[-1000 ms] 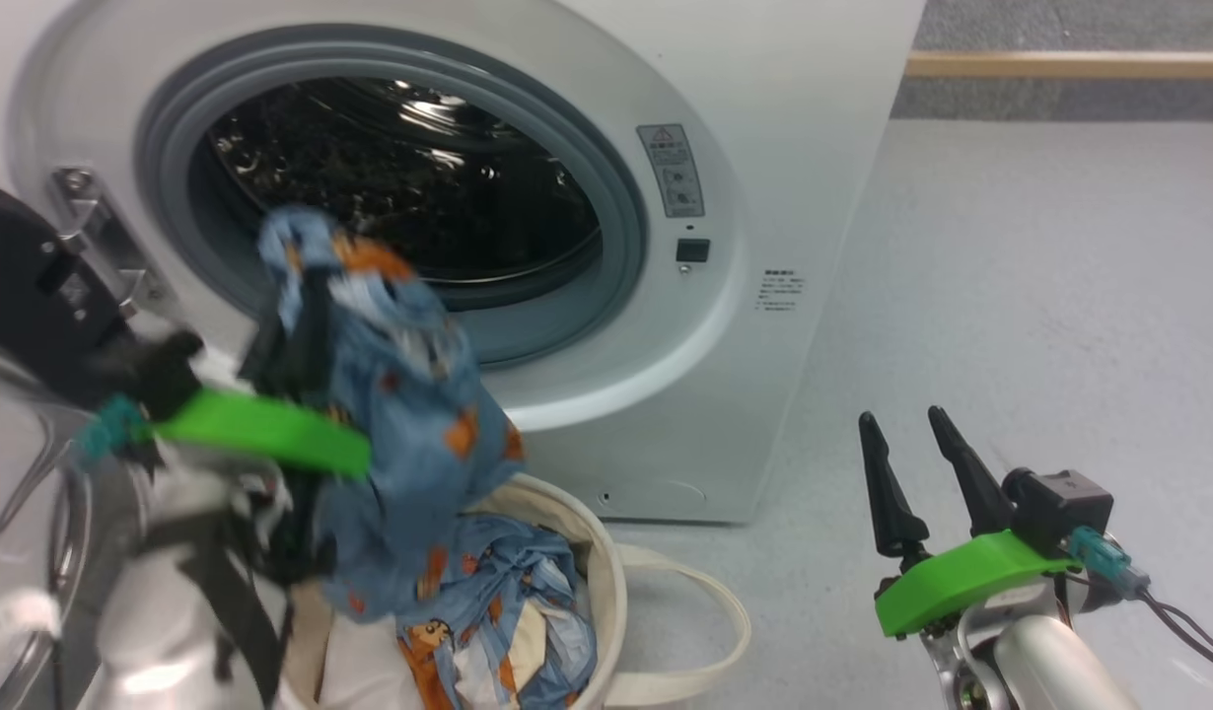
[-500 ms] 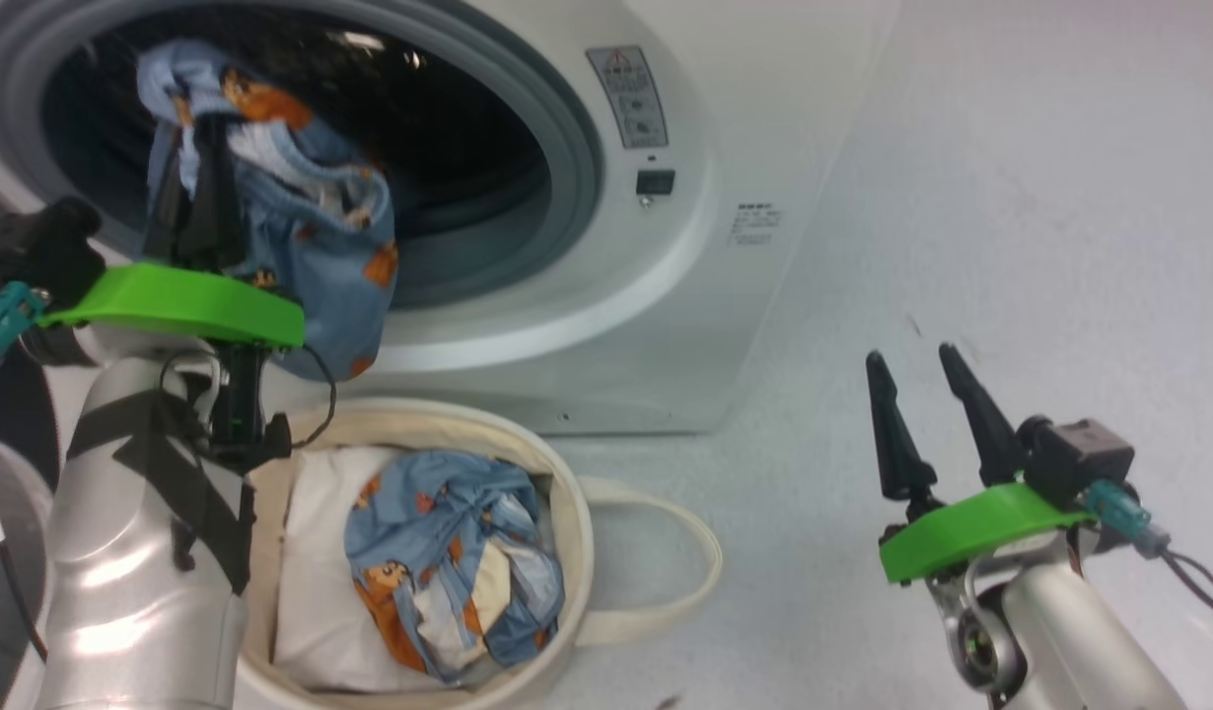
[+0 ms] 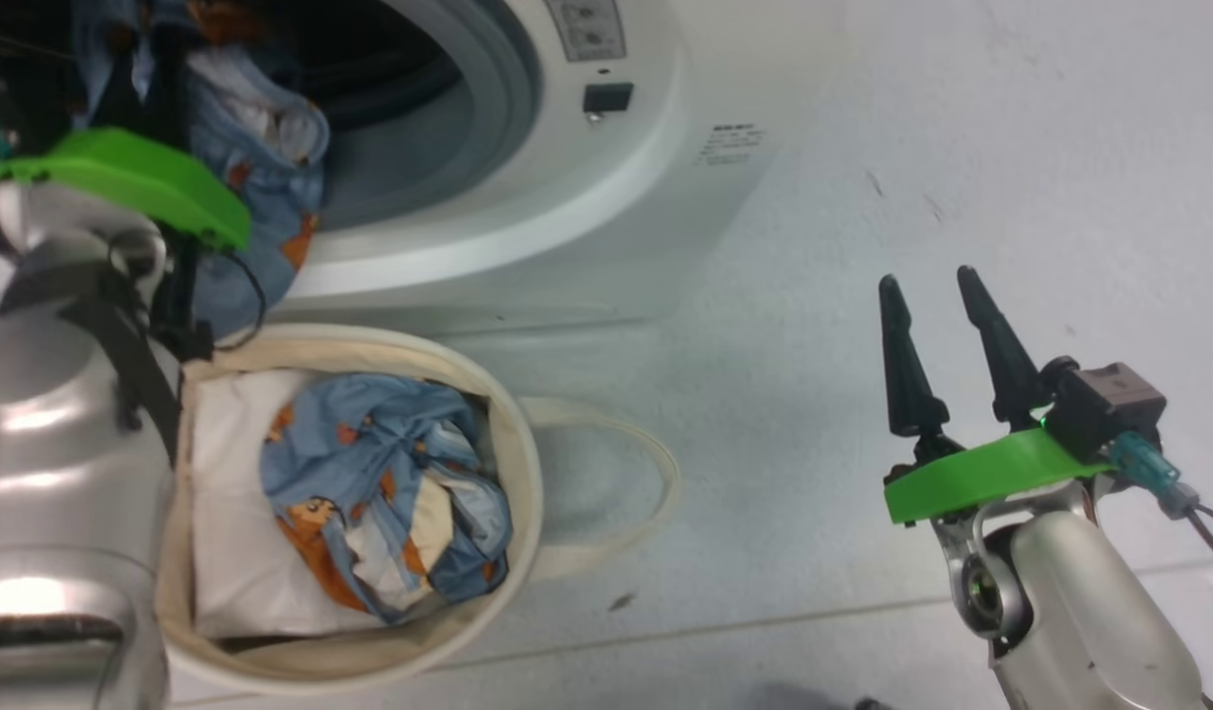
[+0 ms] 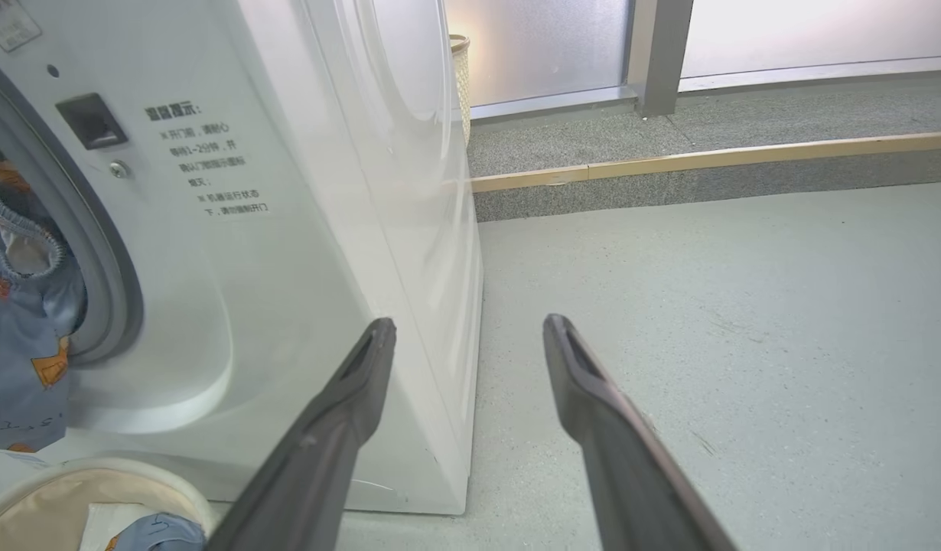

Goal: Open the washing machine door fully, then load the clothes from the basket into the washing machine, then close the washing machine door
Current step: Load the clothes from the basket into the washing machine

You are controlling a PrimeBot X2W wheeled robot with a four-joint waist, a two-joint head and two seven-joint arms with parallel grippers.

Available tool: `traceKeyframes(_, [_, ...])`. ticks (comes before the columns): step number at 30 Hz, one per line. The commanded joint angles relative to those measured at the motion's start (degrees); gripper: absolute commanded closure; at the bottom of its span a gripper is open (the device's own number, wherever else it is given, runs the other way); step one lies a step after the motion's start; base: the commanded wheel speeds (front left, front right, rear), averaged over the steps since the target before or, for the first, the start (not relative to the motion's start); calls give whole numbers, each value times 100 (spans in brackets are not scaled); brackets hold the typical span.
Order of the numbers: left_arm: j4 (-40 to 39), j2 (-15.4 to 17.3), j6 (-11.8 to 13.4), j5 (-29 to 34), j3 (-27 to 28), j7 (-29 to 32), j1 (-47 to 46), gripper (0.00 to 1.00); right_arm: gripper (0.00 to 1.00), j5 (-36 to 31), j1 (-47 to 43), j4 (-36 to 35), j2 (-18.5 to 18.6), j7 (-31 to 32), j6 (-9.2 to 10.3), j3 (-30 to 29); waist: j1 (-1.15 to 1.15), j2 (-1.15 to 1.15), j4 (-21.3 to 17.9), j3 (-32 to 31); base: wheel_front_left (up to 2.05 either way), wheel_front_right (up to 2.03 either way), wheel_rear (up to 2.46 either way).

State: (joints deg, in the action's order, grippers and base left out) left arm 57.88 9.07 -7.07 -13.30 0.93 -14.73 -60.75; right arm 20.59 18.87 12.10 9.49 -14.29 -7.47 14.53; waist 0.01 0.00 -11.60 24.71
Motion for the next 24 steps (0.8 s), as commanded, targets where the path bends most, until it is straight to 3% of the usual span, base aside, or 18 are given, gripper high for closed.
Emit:
traceKeyframes(1, [-97, 340, 4, 234, -78, -27, -338, 100, 0, -61, 58, -219, -20, -71, -2, 13, -1, 0, -249, 322, 0, 0, 0])
traceKeyframes(6, [-142, 428, 59, 418, -166, -27, -795, 100, 0, -116, 63, -275, -73, -71, -2, -89, -1, 0, -356, 563, 0, 0, 0])
traceKeyframes(10, [-1187, 393, 69, 419, 45, -27, -1038, 100, 0, -164, 111, -385, -136, -71, -2, -184, -1, 0, -393, 733, 0, 0, 0])
traceKeyframes(12, [-1352, 341, 63, 407, 160, -27, -957, 100, 0, -185, 120, -404, -158, -71, -2, -203, -1, 0, -398, 752, 0, 0, 0])
traceKeyframes(20, [-197, 389, 282, 701, 140, -27, -951, 100, 0, -197, 142, -382, -197, -71, -2, -143, -1, 0, -425, 715, 0, 0, 0])
traceKeyframes(21, [150, 391, 353, 720, 125, 26, -986, 19, 0, -196, 142, -372, -195, -71, -2, -137, -1, 0, -423, 698, 0, 0, 0])
traceKeyframes(22, [487, 400, 457, 732, 124, 180, -1043, 0, 0, -195, 142, -360, -192, -71, -2, -130, -1, 0, -423, 683, 0, 0, 0])
traceKeyframes(24, [1084, 416, 665, 858, 6, 669, -1154, 0, 0, -189, 145, -339, -183, -71, -2, -118, -1, 0, -422, 654, 0, 0, 0])
